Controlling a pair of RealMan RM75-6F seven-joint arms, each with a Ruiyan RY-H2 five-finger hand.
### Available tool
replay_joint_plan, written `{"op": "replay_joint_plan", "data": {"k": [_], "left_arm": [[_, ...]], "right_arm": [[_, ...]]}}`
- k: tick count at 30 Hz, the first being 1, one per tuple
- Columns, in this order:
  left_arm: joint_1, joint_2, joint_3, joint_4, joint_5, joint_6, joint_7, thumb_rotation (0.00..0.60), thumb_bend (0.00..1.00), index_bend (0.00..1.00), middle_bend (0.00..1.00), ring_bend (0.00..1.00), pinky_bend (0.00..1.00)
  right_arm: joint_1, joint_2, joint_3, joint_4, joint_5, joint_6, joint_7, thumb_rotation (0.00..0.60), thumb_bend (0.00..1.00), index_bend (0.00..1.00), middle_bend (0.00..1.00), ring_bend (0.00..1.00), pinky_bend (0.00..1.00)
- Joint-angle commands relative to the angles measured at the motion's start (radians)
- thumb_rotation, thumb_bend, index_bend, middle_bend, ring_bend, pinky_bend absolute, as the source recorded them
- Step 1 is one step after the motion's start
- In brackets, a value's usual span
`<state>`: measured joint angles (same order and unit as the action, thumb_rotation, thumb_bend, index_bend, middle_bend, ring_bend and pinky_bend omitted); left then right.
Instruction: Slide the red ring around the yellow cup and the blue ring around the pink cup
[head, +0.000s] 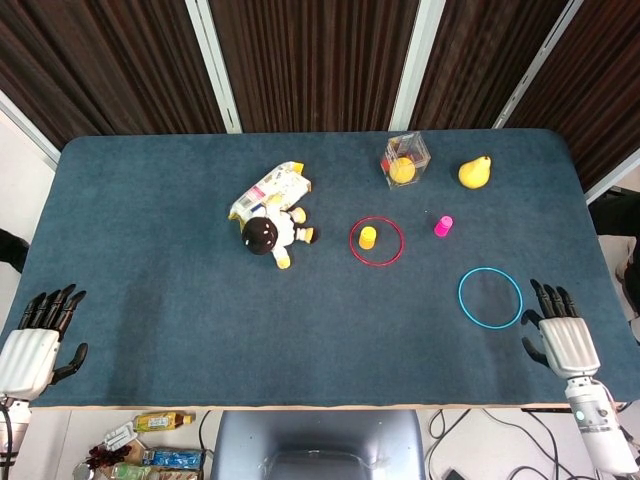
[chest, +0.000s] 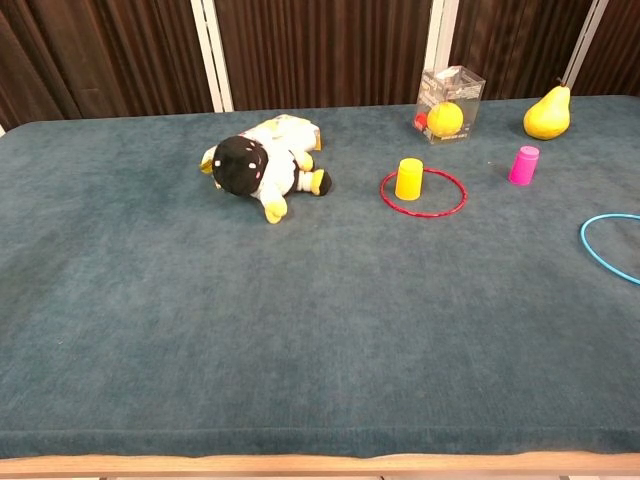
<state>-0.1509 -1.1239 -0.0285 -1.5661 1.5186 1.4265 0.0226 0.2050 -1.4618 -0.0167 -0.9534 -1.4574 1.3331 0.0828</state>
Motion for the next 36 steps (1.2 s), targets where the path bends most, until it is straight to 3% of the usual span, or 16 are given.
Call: {"op": "replay_joint_plan", "data": {"k": [1,7,15,36], "left_arm": [[0.000,0.000,-0.003,0.001,-0.007,-0.001,0.002,0.600,0.42,0.00,0.00,0.00,0.02],[-0.003,-0.002,-0.006,0.001,-0.018,-0.010,0.010,0.600,0.42,0.00,0.00,0.00,0.02],[-0.006,-0.005,-0.010,0.001,-0.030,-0.016,0.020,0.600,0.44,0.00,0.00,0.00,0.02],[-0.006,0.001,-0.009,-0.004,-0.030,-0.015,0.008,0.600,0.44,0.00,0.00,0.00,0.02]], "right_arm": [[0.030,-0.035,0.016,0.066,0.009,-0.060,0.031,0.600,0.45,0.59,0.00,0.00,0.00],[0.063,-0.080,0.020,0.157,0.009,-0.143,0.071,0.600,0.46,0.60,0.00,0.00,0.00],[0.080,-0.124,0.016,0.221,-0.013,-0.168,0.111,0.600,0.47,0.61,0.00,0.00,0.00],[0.091,-0.152,0.009,0.237,-0.043,-0.178,0.119,0.600,0.48,0.65,0.00,0.00,0.00]]}}
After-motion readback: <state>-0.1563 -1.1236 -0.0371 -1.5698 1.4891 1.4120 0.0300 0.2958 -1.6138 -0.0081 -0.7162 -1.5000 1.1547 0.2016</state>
